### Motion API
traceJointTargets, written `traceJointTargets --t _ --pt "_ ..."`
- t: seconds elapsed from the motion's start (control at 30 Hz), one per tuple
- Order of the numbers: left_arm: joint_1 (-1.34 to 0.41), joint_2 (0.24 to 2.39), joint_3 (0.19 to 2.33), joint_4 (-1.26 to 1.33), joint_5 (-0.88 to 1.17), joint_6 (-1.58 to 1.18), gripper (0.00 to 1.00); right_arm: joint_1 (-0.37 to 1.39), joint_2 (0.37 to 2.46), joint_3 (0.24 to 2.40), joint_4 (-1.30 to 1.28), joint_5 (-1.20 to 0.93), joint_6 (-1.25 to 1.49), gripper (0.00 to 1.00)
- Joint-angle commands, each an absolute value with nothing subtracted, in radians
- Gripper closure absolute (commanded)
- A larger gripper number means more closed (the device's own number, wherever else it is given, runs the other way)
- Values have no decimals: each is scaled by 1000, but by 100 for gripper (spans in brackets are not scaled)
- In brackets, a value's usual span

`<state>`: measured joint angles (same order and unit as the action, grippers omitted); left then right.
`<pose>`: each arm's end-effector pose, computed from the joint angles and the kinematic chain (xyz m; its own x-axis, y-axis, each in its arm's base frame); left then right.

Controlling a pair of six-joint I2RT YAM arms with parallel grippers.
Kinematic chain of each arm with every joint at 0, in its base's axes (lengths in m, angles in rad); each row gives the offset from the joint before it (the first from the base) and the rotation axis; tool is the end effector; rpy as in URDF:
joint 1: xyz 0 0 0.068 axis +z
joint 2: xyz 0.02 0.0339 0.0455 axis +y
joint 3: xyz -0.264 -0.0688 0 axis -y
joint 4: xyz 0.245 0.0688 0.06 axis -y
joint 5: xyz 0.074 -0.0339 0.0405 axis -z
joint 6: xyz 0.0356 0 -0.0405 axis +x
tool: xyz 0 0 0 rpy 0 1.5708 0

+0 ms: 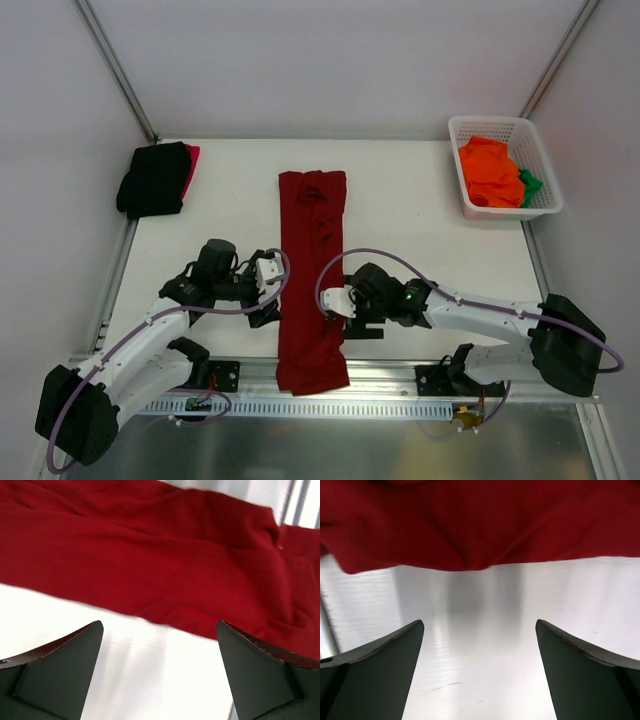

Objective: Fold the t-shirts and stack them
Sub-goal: Fold the tshirt

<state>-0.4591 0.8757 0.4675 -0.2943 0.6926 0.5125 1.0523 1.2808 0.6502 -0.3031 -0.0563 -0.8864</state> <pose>0.1486 -0.0988 0.2085 -0.1233 0.4819 -0.8675 0.9620 0.2726 0.0147 0.1187 0.2120 0.1824 0.4329 -0.8022 -0.4111 -0.8674 -0.2465 -0.4323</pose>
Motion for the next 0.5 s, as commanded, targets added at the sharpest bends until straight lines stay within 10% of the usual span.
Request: traceJointTargets --t 0.0,0.47 --pt "-457 813 469 -203 614 493 1 1065 1184 652 -229 93 -1003 1" --pt "-456 864 503 -134 514 583 1 1216 1193 518 -61 285 -1128 1"
